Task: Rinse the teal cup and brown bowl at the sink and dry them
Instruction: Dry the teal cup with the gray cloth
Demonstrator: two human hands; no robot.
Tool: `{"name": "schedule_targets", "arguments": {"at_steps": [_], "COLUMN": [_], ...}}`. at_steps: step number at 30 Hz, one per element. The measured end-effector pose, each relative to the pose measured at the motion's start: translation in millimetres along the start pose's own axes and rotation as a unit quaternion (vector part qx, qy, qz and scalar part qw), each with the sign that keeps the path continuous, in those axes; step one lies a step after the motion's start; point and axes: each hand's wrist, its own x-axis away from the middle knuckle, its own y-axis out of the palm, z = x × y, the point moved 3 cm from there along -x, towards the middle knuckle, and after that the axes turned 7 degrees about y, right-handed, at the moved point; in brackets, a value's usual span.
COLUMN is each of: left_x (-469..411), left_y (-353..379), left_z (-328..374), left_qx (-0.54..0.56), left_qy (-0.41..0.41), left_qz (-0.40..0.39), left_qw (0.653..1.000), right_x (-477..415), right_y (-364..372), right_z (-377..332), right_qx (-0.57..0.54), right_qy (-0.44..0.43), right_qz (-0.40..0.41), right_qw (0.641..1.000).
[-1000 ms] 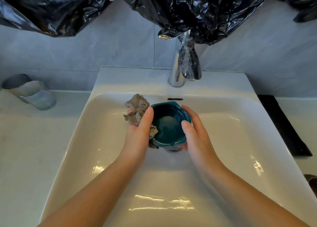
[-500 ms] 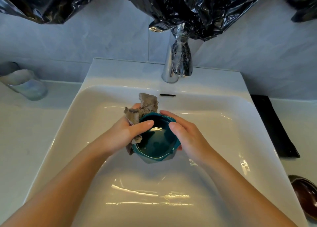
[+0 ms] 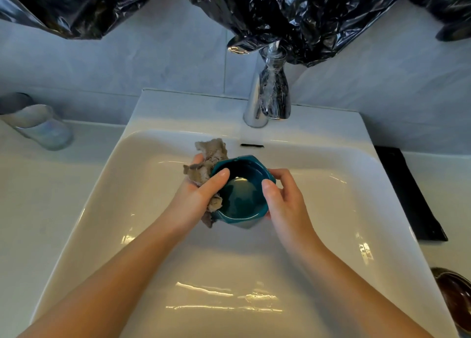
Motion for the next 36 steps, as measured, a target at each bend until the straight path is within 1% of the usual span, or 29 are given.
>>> {"name": "schedule_targets", "arguments": {"at_steps": [3,7,9,11,12,14,16,18,20,22,25,28,33,35,36], "left_x": [-1,0,1,-1,-3,-6,-5,-4,-1,0,1,2,3,4,3], "left_y": [-5,-8,-6,-6,-6,-5,-3,1,3,3,2,0,2,2,1], "left_z": [8,13,12,9,7,2,-2,-5,-5,-3,5,11,13,9,7], "left_qx": [-0.033,-0.081,-0.113,-0.108,-0.090,-0.037,0.009,0.021,0.015,-0.015,-0.074,-0.078,-0.086,-0.099,-0.103], "left_qy": [-0.007,-0.029,-0.046,-0.044,-0.034,-0.029,-0.026,-0.012,-0.006,-0.001,0.011,0.010,-0.017,-0.030,-0.032], "left_qz": [-0.059,-0.140,-0.162,-0.139,-0.107,-0.019,0.048,0.057,0.032,-0.001,-0.056,-0.093,-0.183,-0.202,-0.196], "left_qw": [0.998,0.986,0.979,0.983,0.990,0.999,0.998,0.998,0.999,1.000,0.996,0.993,0.979,0.974,0.975], "right_x": [0,1,0,-1,-2,-3,-2,-1,-2,-4,-4,-4,-5,-4,-4], "right_y": [2,5,5,4,4,4,5,5,2,-2,-2,-1,-1,0,0], "right_z": [1,2,3,5,6,7,6,5,4,3,3,2,4,6,6], "right_qx": [0.036,0.063,0.068,0.059,0.046,0.022,0.016,0.013,0.014,0.024,0.042,0.037,0.040,0.058,0.061], "right_qy": [0.008,0.028,0.041,0.051,0.053,0.046,0.031,0.015,0.000,0.000,0.018,0.023,0.047,0.058,0.061], "right_qz": [-0.040,-0.099,-0.112,-0.099,-0.081,-0.053,-0.042,-0.021,0.006,0.005,-0.029,-0.068,-0.129,-0.143,-0.143], "right_qw": [0.999,0.993,0.991,0.992,0.994,0.997,0.999,1.000,1.000,1.000,0.999,0.997,0.990,0.986,0.986]}}
